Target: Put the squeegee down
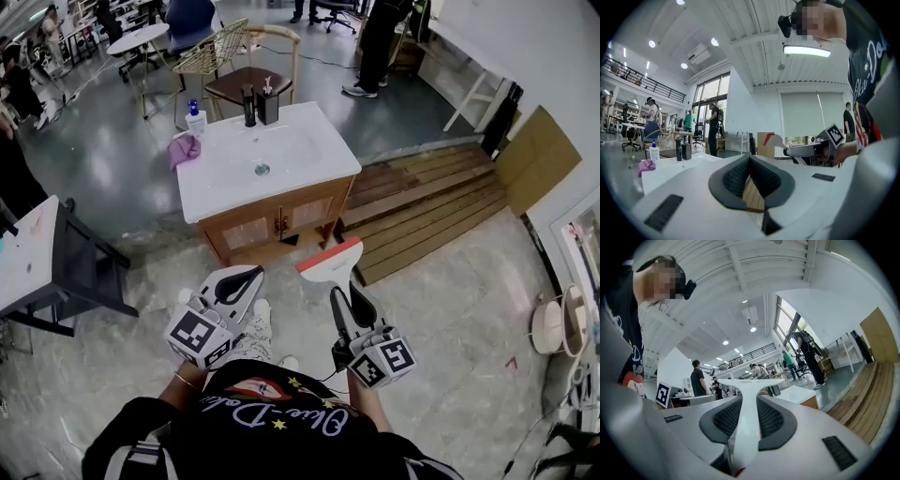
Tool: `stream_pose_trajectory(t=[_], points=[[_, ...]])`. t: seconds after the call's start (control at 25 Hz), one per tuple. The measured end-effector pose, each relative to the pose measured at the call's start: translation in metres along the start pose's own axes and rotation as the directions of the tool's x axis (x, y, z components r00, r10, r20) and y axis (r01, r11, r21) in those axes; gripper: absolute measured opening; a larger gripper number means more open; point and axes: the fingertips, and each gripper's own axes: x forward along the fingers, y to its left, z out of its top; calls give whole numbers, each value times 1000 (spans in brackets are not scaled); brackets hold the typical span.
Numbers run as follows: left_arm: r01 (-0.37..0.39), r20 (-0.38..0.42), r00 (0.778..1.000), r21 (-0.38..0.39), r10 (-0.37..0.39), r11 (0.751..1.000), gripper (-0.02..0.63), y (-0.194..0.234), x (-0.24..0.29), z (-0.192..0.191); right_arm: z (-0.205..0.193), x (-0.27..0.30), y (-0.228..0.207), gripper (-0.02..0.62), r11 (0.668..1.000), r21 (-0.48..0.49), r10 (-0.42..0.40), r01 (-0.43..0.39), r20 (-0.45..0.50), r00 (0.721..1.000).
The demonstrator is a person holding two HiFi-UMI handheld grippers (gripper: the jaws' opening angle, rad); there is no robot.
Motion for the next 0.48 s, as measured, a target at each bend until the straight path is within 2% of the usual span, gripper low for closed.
stream_pose_trajectory(t=[0.48], points=[[3, 9, 1000, -4, -3, 1000, -3, 10, 8, -1, -2, 15, -3, 107, 1000, -16, 9, -9, -19, 1000]])
